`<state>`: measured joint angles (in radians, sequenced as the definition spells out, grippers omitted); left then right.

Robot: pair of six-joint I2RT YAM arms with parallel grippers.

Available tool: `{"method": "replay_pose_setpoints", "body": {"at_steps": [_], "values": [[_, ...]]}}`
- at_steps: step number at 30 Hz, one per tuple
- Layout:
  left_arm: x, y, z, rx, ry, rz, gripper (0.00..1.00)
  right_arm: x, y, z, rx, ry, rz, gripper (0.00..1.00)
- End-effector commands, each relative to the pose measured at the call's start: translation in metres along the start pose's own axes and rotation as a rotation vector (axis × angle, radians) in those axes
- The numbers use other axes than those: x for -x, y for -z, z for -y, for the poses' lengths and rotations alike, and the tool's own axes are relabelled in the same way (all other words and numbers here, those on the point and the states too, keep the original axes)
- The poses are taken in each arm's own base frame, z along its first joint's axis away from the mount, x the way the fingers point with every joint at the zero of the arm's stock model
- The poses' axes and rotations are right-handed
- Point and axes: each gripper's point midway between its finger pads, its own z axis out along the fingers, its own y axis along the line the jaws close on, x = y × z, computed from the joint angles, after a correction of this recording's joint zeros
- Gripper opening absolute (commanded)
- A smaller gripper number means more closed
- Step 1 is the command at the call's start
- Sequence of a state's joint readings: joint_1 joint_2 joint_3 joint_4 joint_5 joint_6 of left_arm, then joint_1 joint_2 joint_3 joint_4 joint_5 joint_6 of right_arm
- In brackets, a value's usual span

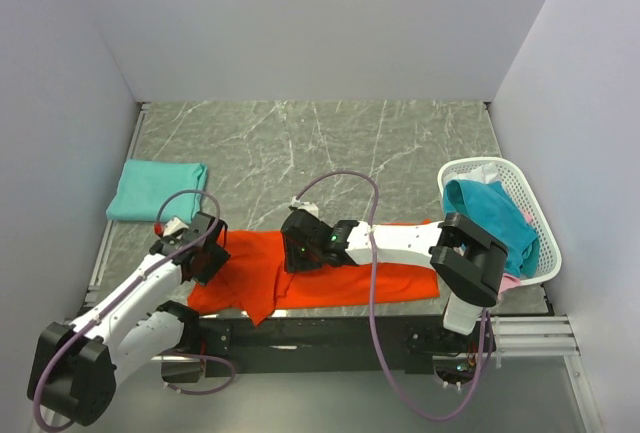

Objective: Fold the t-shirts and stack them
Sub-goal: Fold the tshirt

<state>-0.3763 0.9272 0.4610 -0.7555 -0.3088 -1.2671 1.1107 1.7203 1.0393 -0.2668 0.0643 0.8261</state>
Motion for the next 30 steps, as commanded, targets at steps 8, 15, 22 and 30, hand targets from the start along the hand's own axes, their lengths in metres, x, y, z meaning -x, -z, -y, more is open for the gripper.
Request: {"method": "replay_pose_setpoints", "body": {"at_steps": [8,15,22,30], "values": [[0.006,0.016,0.014,-0.039,0.020,-0.007,0.54,0.009,0.002,-0.010,0.013,-0.002,0.029,0.47],[0.001,0.003,0.013,-0.001,0.007,-0.020,0.46,0.009,0.000,-0.009,0.008,0.002,0.029,0.47],[-0.003,-0.007,0.012,0.020,-0.016,-0.034,0.40,0.008,-0.002,-0.007,-0.007,0.005,0.022,0.47],[0.000,-0.008,0.006,0.031,-0.010,-0.005,0.12,0.010,-0.007,-0.009,-0.011,-0.002,0.022,0.46]]}}
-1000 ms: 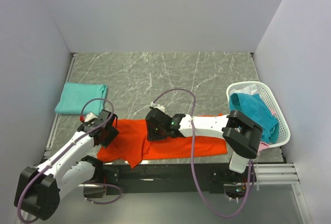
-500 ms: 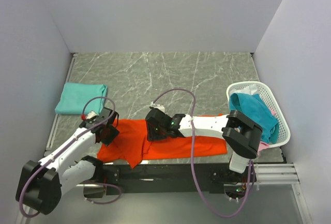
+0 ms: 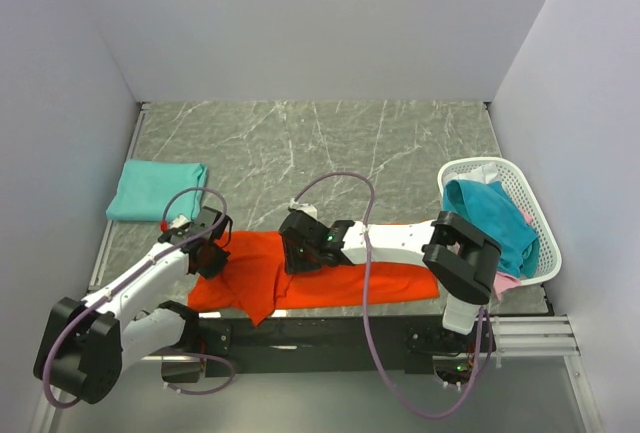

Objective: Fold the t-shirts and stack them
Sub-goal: Fold the tshirt

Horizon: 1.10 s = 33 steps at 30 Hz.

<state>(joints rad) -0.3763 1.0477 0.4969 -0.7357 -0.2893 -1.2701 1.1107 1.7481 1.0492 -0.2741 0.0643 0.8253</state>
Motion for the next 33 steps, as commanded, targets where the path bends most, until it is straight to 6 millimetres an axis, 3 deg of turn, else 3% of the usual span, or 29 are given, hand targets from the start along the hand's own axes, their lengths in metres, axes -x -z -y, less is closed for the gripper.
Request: {"method": "replay_pose_setpoints", "body": {"at_steps": [1,2,12,19,21,26,33], "values": [[0.006,0.000,0.003,-0.026,0.007,0.037,0.08,0.014,-0.001,-0.012,0.008,-0.006,0.038,0.46],[0.007,0.001,0.006,-0.041,0.011,0.042,0.01,0.015,-0.001,-0.013,0.011,-0.007,0.040,0.46],[0.010,0.007,0.016,-0.104,0.000,0.049,0.01,0.019,-0.006,-0.011,-0.018,-0.015,0.049,0.43],[0.014,0.017,0.014,-0.114,0.009,0.058,0.01,0.018,-0.010,-0.007,-0.047,-0.018,0.047,0.18],[0.015,0.019,0.016,-0.121,0.006,0.058,0.03,0.019,-0.010,-0.007,-0.051,-0.018,0.047,0.09],[0.014,0.016,0.014,-0.109,0.002,0.060,0.20,0.022,-0.007,-0.007,-0.054,-0.015,0.059,0.06],[0.008,0.009,0.019,-0.114,-0.011,0.030,0.21,0.023,-0.005,-0.007,-0.057,-0.012,0.059,0.05]]}}
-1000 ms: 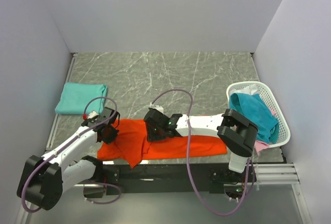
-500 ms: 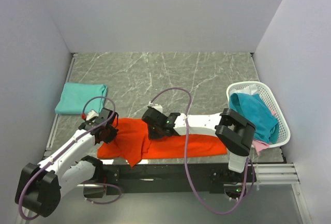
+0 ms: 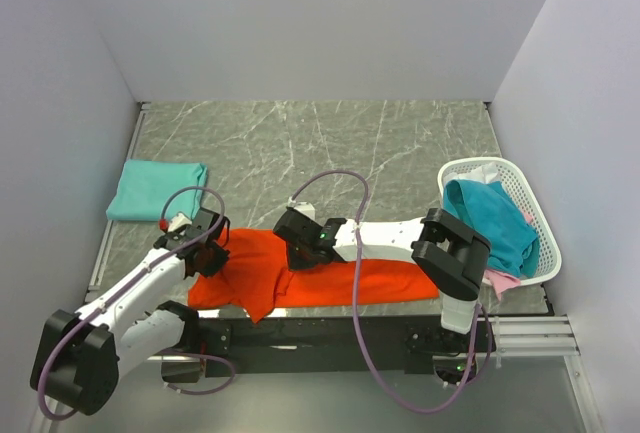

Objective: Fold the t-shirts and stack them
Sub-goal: Fold the tshirt

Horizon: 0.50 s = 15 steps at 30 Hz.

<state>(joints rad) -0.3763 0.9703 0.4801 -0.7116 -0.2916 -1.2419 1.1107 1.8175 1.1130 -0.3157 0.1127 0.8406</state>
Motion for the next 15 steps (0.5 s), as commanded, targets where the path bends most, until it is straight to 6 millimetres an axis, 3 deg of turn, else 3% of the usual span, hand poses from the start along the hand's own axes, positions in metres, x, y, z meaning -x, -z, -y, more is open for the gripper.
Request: {"method": "replay_pose_setpoints", "body": {"at_steps": [1,4,9,15], "values": [[0.002,0.000,0.012,-0.038,-0.007,-0.001,0.22,0.017,0.009,-0.011,0.011,-0.004,0.050,0.05],[0.003,0.002,0.017,-0.053,-0.016,-0.003,0.24,0.016,0.009,-0.010,0.010,0.000,0.048,0.04],[0.005,0.009,0.024,-0.093,-0.018,-0.004,0.38,0.016,0.009,-0.010,0.006,0.003,0.049,0.03],[0.001,0.011,0.024,-0.096,-0.022,-0.027,0.38,0.015,0.007,-0.011,0.011,0.005,0.040,0.03]]}}
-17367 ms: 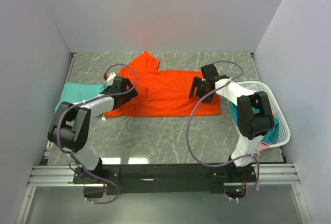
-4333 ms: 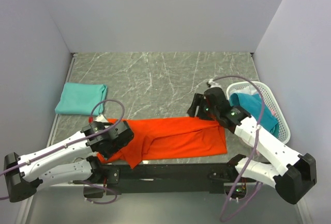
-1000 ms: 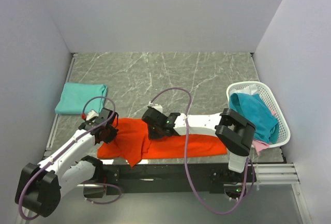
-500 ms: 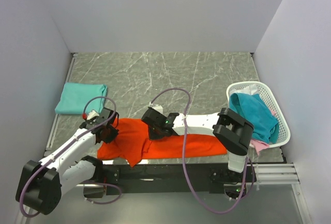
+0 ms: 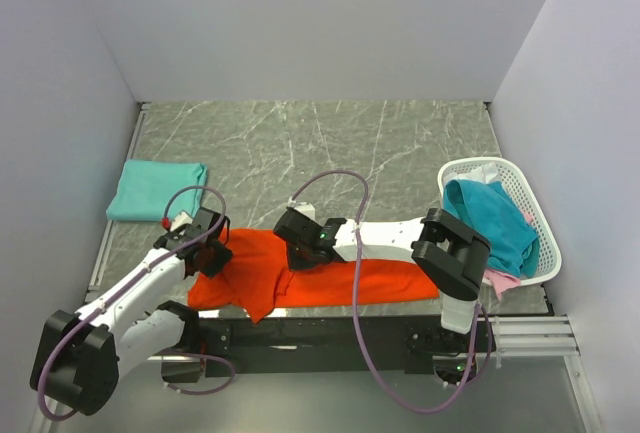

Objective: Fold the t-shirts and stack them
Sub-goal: Fold the tshirt

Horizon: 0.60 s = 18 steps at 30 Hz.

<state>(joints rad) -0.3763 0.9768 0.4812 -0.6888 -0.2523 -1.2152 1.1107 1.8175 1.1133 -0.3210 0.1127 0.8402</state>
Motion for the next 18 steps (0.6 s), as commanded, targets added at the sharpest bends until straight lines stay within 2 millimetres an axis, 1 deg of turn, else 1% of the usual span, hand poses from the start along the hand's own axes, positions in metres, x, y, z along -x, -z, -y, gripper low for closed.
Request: {"method": "replay_pose_setpoints", "body": {"at_steps": [1,9,12,15,18], "values": [[0.004,0.011,0.019,-0.074,-0.002,-0.005,0.37,0.015,0.007,-0.011,0.012,0.003,0.041,0.03],[0.006,0.019,0.023,-0.102,0.006,-0.001,0.36,0.016,0.008,-0.011,0.012,0.004,0.046,0.02],[0.007,0.015,0.019,-0.083,0.011,0.011,0.36,0.015,0.007,-0.010,0.011,0.006,0.042,0.02],[0.006,0.009,0.013,-0.048,0.001,0.006,0.33,0.013,0.006,-0.009,0.006,0.007,0.034,0.02],[0.003,0.004,0.009,-0.024,-0.004,-0.002,0.24,0.014,0.005,-0.009,0.008,0.005,0.039,0.02]]}}
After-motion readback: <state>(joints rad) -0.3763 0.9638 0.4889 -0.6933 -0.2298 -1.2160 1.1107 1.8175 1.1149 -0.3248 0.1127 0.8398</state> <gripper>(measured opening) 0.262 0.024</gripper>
